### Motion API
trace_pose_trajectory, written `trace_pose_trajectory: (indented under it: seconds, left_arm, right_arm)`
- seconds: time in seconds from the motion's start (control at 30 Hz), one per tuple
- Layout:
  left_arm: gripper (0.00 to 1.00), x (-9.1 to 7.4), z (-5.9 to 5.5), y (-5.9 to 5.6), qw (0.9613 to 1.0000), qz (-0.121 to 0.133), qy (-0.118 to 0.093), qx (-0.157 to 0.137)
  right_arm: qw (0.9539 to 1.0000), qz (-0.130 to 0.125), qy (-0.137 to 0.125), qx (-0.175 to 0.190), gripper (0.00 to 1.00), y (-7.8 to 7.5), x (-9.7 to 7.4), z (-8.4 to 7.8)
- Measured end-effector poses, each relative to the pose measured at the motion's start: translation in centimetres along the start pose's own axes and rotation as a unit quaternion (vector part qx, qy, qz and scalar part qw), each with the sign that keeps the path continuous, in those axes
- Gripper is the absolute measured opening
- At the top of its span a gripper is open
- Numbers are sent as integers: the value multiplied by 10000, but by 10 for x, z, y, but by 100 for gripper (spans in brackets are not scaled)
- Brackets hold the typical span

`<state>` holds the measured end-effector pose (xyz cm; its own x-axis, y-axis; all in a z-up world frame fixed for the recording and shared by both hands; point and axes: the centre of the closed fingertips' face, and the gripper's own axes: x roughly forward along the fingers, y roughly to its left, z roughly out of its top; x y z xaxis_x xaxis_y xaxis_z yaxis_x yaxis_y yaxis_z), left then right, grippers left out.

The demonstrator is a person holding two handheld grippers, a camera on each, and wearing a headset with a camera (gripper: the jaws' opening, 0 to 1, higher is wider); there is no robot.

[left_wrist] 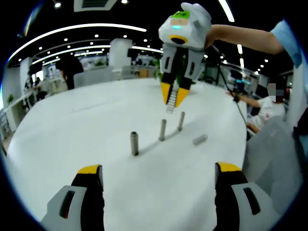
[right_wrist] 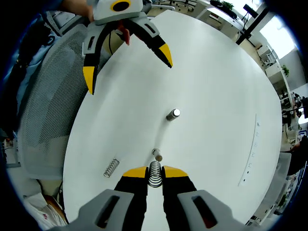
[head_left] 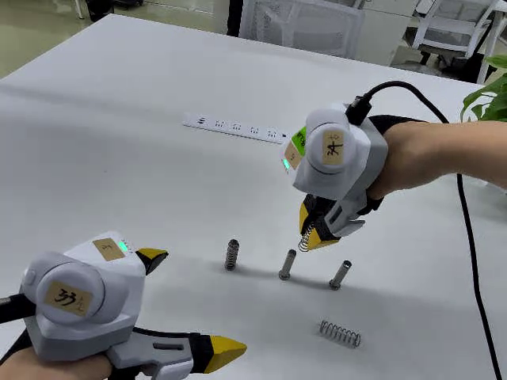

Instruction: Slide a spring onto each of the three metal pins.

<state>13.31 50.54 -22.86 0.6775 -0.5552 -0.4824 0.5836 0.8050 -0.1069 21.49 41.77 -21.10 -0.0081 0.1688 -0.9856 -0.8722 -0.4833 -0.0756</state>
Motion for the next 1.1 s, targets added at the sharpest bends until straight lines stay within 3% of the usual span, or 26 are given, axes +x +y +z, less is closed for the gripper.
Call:
trace_pose_trajectory:
  seconds: [0.47, 1.1]
  left_arm:
    - [100, -4, 0, 8, 9998, 175, -94, -62]
    - [100, -3, -10, 5, 9998, 140, -10, -133]
  right_arm:
    - [10000, 75, -12, -15, 13, -3, 9, 1]
    - [9998, 114, 89, -121, 13, -3, 18, 2]
